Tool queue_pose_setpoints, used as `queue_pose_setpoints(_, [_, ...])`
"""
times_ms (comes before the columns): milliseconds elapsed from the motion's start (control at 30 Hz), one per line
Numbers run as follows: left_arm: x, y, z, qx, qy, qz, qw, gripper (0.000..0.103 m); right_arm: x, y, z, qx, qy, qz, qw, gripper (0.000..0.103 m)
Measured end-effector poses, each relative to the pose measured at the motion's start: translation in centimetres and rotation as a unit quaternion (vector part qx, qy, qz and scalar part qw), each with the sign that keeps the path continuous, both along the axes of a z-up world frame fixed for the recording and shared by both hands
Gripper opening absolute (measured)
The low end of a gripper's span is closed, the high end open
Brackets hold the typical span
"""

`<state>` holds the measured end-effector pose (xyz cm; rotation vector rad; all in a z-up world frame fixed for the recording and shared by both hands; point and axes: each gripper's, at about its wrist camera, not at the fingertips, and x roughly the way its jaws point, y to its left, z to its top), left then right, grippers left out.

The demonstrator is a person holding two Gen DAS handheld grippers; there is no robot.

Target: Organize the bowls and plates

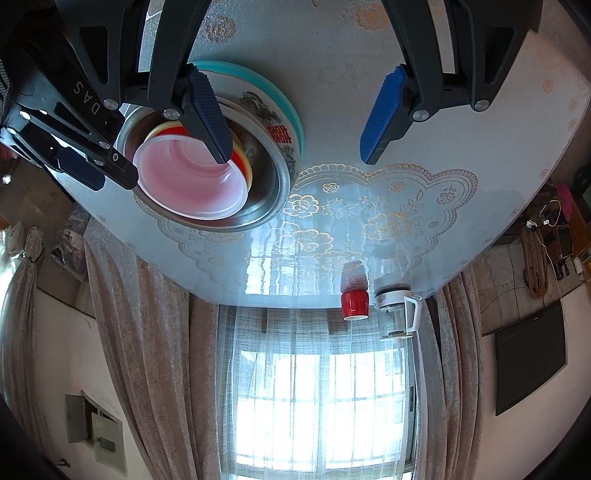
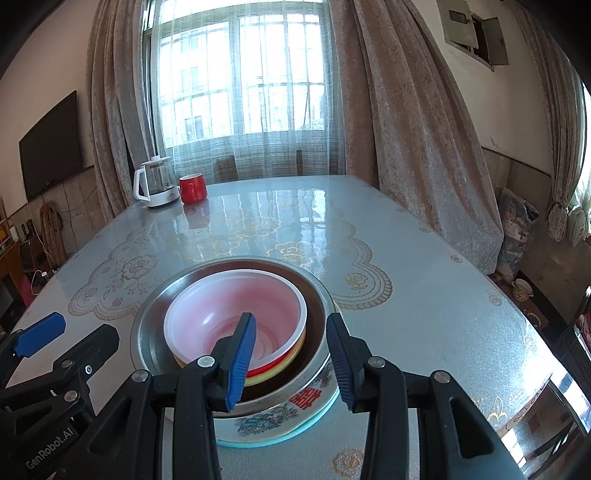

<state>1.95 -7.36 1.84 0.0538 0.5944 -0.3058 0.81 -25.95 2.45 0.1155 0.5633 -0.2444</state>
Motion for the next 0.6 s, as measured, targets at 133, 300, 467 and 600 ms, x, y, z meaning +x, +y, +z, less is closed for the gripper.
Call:
queue_pose_setpoints(133, [-0.03, 0.03, 0.10, 0.001, -0.001, -0.001, 1.0000, 0.073, 0.02, 0.02, 0.01, 0.000, 0.001, 0.000, 1.000, 0.040])
queue_pose_setpoints(300, [-0.05, 0.14, 0.15, 0.001, -0.001, 0.000, 1.0000, 0.074, 0.03, -0.01, 0.01, 0.000, 0.000, 0.001, 1.000, 0.040])
queue_pose_setpoints(467, [-0.07, 0.16, 0.18, 0.001, -0.001, -0.001, 1.0000, 0.074, 0.03, -0.13, 0.07, 0.001, 0.000, 0.000, 1.000, 0.040])
queue_pose_setpoints(600, [-0.08, 0.14, 0.09, 0.001, -0.001, -0.001, 1.0000, 0.074, 0.15, -0.28, 0.00, 0.002, 0.002, 0.000, 1.000, 0.040])
